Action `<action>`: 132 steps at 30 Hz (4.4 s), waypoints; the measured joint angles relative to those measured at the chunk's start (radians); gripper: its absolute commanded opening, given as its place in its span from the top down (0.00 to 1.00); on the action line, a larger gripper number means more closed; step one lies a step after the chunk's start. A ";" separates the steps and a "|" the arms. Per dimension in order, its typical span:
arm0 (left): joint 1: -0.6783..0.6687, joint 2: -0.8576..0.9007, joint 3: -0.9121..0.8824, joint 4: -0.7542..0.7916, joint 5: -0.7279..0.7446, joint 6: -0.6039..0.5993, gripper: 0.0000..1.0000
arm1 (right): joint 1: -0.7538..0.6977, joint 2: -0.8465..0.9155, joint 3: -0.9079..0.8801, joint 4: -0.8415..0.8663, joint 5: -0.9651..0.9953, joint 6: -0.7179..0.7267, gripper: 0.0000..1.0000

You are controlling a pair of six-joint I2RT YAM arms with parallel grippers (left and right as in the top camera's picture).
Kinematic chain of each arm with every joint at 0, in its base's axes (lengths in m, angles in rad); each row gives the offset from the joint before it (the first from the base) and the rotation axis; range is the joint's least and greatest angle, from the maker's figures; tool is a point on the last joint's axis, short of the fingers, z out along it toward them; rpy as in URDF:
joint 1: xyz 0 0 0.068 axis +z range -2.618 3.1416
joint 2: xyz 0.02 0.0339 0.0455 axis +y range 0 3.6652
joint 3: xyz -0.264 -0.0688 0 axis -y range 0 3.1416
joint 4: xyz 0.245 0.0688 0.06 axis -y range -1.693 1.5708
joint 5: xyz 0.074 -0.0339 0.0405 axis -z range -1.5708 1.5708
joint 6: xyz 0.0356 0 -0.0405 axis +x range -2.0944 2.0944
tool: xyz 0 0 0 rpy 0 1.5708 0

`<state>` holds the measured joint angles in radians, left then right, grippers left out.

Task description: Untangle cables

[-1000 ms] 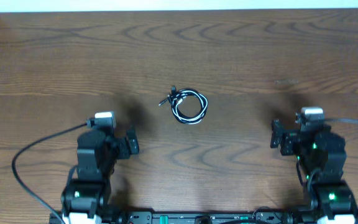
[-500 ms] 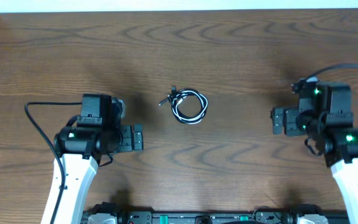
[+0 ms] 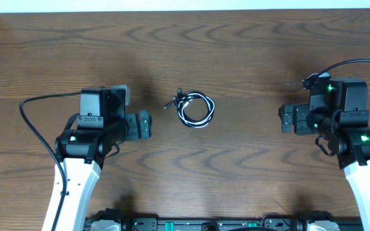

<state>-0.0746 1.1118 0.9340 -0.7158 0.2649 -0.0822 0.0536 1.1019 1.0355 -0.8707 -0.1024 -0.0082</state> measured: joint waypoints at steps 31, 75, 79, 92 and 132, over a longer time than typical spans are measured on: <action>-0.004 0.256 0.233 -0.023 -0.147 -0.341 0.00 | 0.000 0.012 0.000 0.008 -0.085 0.025 0.01; -0.395 0.790 0.235 0.130 -0.110 -0.392 0.93 | 0.000 0.016 0.000 0.014 -0.120 0.027 0.01; -0.434 0.790 0.235 0.103 -0.093 -0.318 0.93 | 0.000 0.017 0.000 0.021 -0.157 0.027 0.01; -0.507 0.788 0.235 0.094 -0.009 -0.171 0.93 | 0.033 0.165 -0.001 0.023 -0.274 0.031 0.11; -0.505 0.584 0.235 0.133 0.238 -0.480 0.93 | 0.340 0.666 -0.004 0.234 -0.271 0.242 0.52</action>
<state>-0.5793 1.6962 1.1690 -0.5827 0.5034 -0.5621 0.3931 1.7683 1.0313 -0.6369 -0.3733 0.2337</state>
